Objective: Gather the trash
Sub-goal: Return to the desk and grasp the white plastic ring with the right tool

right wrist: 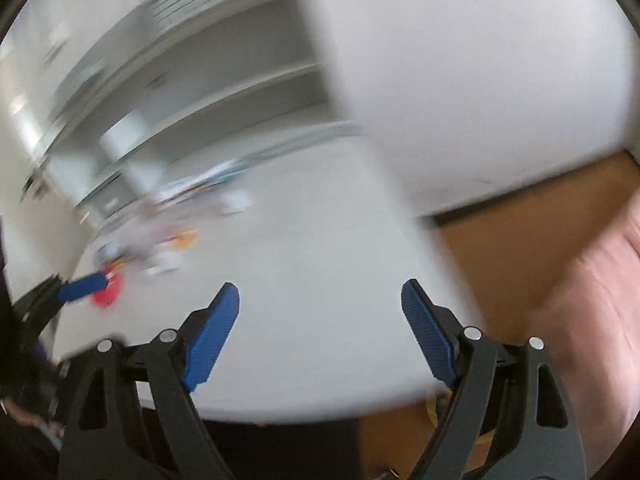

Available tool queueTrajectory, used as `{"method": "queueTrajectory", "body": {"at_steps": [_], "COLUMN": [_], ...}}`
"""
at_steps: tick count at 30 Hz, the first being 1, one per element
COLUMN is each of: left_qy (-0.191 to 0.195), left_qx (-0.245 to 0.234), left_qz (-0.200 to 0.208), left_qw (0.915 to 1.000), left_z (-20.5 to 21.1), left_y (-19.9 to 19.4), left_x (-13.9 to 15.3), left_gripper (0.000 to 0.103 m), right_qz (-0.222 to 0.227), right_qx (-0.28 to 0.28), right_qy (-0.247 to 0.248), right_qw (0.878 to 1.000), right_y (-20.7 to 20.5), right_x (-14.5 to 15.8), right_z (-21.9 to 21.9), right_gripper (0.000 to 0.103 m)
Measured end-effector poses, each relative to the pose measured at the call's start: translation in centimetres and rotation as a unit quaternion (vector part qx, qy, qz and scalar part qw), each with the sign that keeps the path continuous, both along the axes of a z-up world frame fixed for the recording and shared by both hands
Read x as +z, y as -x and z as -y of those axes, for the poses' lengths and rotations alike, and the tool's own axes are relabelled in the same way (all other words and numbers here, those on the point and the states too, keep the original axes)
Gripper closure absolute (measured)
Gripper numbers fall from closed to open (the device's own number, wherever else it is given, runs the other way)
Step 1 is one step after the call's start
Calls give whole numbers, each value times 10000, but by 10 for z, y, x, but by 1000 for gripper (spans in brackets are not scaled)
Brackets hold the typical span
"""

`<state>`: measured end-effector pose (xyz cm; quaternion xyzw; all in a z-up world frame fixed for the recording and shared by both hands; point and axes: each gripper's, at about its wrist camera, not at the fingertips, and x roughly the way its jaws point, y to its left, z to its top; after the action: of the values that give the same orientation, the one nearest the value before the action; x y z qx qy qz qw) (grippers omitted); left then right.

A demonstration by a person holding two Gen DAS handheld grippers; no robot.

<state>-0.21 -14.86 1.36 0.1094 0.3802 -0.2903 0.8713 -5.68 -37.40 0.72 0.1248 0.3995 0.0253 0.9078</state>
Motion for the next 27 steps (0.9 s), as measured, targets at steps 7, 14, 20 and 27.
{"method": "queueTrajectory", "body": {"at_steps": [7,14,20,27], "left_qy": [-28,151,282,340], "left_qx": [2091,2679,2686,2574], "left_qz": [-325,-592,-795,-889], "left_qw": [9773,9615,9595,9616], "left_z": [-178,-259,-270,-276], "left_y": [-34,-25,-35,-53], "left_x": [-19,-36,-49,-56], "left_gripper": [11,11,11,11], "right_qz": [-56,-373,-807,-912], "right_qx": [2163,3734,4232,4350], "right_qy": [74,668,1230,1666], "right_qw": [9763,9245,8940,8802], "right_y": [-69,-112,-138,-145], "right_x": [4,-13,-45,-58], "right_z": [-171,-306,-362,-382], "right_gripper": [29,61,74,95]}}
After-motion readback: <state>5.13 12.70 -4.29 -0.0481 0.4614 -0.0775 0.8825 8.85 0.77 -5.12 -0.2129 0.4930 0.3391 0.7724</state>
